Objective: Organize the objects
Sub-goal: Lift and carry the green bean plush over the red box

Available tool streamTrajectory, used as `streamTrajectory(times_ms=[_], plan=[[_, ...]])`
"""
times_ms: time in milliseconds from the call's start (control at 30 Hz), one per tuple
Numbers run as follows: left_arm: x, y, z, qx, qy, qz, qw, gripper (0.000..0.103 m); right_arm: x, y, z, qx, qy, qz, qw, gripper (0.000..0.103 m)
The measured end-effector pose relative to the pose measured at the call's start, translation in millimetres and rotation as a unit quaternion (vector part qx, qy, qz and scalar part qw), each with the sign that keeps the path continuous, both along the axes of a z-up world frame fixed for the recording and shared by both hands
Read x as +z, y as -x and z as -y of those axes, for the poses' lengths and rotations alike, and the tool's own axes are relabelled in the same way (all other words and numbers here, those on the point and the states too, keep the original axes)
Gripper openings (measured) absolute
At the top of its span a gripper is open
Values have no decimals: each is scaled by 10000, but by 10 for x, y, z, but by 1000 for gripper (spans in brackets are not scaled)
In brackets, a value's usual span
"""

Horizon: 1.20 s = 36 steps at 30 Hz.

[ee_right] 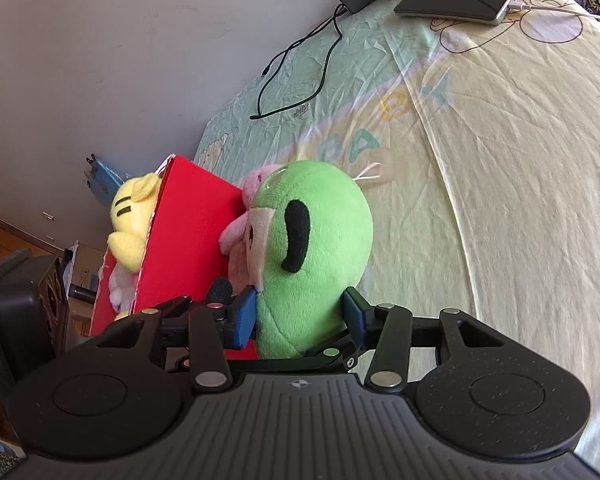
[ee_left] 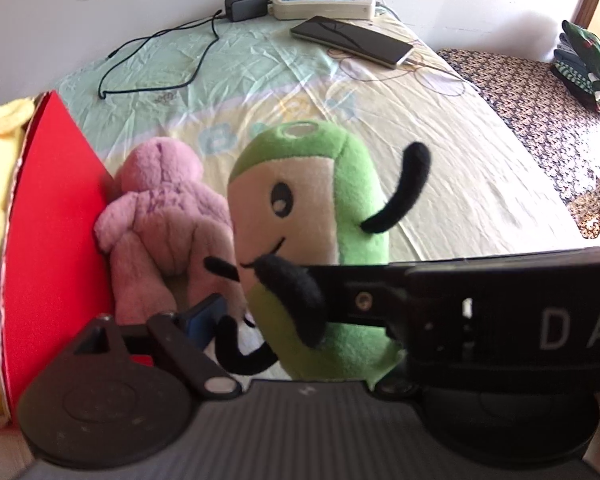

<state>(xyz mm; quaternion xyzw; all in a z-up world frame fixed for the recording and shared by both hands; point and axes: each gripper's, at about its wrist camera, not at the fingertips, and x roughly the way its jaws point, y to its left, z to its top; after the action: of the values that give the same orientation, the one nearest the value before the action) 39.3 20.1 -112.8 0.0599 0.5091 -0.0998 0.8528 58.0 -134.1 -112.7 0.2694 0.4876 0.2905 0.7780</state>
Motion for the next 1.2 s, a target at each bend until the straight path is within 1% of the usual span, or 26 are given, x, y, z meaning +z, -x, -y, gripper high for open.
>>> streamTrajectory(times_ms=[200,367,600,767,867,1033,1200], plan=[[20,217,31,-112,44,-25,9999,80,39,223,10,61,86,35,9999,49],[74,421,24,-162,65,-2,9998,76,89,395,-12,160,110,58,9998,49],[216,682,-99,-43,77,146,9999,75,215,585,-121,369,76,177,9991,49],[432,805,-235,-8,130,412,9991,73,427,713,-262,427,125,510,9977,50],[607,859,-335,-81,186,641,9977,73,596,800,-350,360,143,805,9960,50],[922,931,-541,-200,263,1076,9936,73,895,913,-527,182,132,1317,9910,50],[1185,964,-827,-248,230,1486,9883,73,1129,939,-802,126,89,1753,9844,50]])
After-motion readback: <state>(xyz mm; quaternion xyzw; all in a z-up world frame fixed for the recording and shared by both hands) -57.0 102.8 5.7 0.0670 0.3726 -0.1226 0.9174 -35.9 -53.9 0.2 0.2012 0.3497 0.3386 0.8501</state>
